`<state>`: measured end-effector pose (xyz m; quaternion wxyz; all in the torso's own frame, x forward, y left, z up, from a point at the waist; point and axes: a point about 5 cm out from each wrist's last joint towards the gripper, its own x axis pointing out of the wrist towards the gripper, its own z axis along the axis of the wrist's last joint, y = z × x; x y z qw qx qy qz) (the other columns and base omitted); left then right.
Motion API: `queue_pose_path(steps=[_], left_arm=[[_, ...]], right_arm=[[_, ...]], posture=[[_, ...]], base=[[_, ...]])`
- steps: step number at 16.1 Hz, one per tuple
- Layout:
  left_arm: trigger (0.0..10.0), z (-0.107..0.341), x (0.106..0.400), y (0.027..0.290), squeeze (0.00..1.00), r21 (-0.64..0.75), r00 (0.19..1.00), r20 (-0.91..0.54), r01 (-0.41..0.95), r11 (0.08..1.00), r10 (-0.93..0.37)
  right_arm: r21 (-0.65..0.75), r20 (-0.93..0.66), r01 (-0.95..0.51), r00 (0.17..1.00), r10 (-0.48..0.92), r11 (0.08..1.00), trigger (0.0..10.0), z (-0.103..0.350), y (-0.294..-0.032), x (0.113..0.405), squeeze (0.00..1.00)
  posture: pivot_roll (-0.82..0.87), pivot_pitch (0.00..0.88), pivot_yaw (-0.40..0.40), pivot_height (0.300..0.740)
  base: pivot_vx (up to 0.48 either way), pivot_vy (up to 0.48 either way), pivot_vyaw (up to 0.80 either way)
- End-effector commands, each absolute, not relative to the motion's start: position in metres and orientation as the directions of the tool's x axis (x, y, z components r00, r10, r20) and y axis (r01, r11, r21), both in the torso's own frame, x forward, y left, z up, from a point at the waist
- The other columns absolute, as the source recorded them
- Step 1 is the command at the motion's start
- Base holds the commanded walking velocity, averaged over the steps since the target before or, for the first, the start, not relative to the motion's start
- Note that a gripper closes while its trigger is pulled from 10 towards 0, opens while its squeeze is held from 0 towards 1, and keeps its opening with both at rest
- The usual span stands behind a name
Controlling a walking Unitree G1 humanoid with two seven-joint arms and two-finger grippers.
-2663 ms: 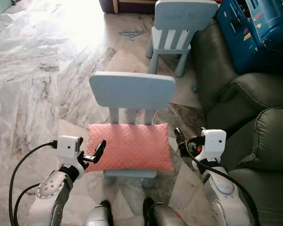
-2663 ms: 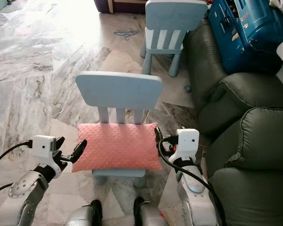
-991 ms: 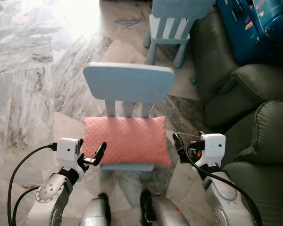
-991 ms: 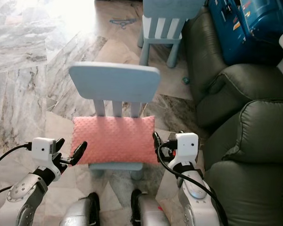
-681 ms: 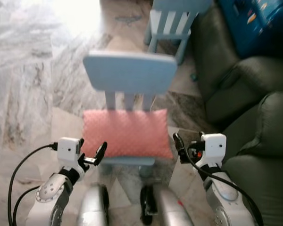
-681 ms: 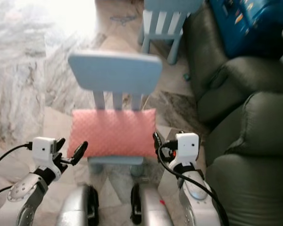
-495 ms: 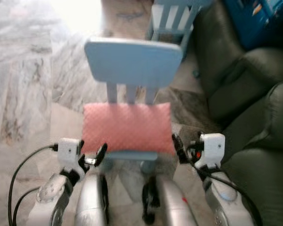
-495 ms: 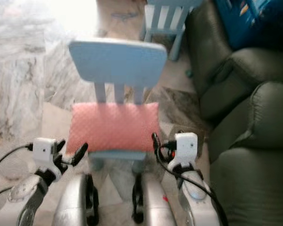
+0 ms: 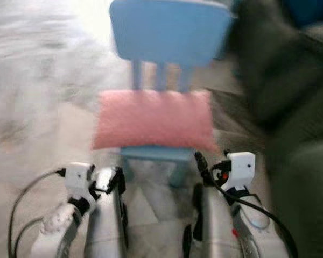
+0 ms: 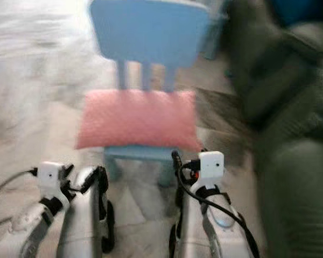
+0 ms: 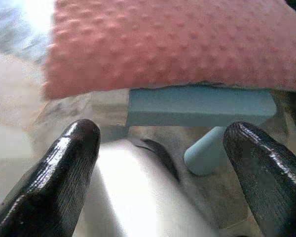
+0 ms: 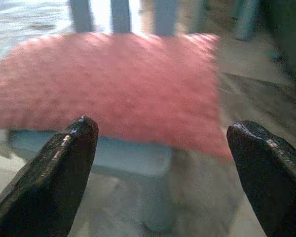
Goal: Move the pillow to the sofa
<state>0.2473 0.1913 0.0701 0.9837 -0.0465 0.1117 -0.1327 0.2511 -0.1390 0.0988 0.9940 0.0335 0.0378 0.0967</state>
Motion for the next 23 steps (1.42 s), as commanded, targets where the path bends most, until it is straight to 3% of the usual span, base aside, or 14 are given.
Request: queue_pose_path(steps=[1, 10, 13, 17, 22, 23], left_arm=[[10.0, 0.069, 0.244, 0.189, 0.00, -0.119, 0.940, -0.209, 0.249, 0.961, -0.270], [10.0, 0.067, 0.244, 0.197, 0.00, -0.089, 0.948, -0.227, 0.206, 0.974, -0.222], [10.0, 0.070, 0.253, 0.213, 0.00, -0.057, 0.963, -0.218, 0.147, 0.987, -0.156], [10.0, 0.085, 0.294, 0.244, 0.00, -0.023, 0.988, -0.150, -0.048, 0.999, 0.044], [10.0, 0.105, 0.332, 0.254, 0.00, 0.041, 0.984, -0.120, -0.131, 0.991, 0.135], [10.0, 0.107, 0.335, 0.256, 0.00, -0.009, 0.983, -0.108, -0.151, 0.989, 0.149]], right_arm=[[0.066, -0.079, -0.180, 0.980, 0.185, 0.981, 10.0, 0.098, -0.143, 0.250, 0.00], [0.060, -0.080, -0.179, 0.980, 0.183, 0.982, 10.0, 0.098, -0.144, 0.251, 0.00], [0.048, -0.054, -0.173, 0.983, 0.175, 0.984, 10.0, 0.105, -0.147, 0.260, 0.00], [0.027, 0.014, -0.174, 0.985, 0.173, 0.984, 10.0, 0.127, -0.154, 0.291, 0.00], [0.039, 0.117, -0.250, 0.963, 0.244, 0.968, 10.0, 0.163, -0.144, 0.316, 0.00], [0.039, 0.132, -0.266, 0.957, 0.259, 0.963, 10.0, 0.167, -0.142, 0.318, 0.00]], posture=[[-0.01, 0.317, -0.052, 0.480], [-0.01, 0.327, -0.055, 0.480], [-0.01, 0.332, -0.058, 0.480], [-0.02, 0.354, -0.063, 0.480], [-0.06, 0.400, -0.071, 0.480], [-0.06, 0.411, -0.071, 0.480]], base=[[0.000, 0.000, 0.00], [0.000, 0.000, 0.00], [0.000, 0.000, 0.00], [0.000, 0.000, 0.00], [0.000, 0.000, 0.00], [0.000, 0.000, 0.00]])
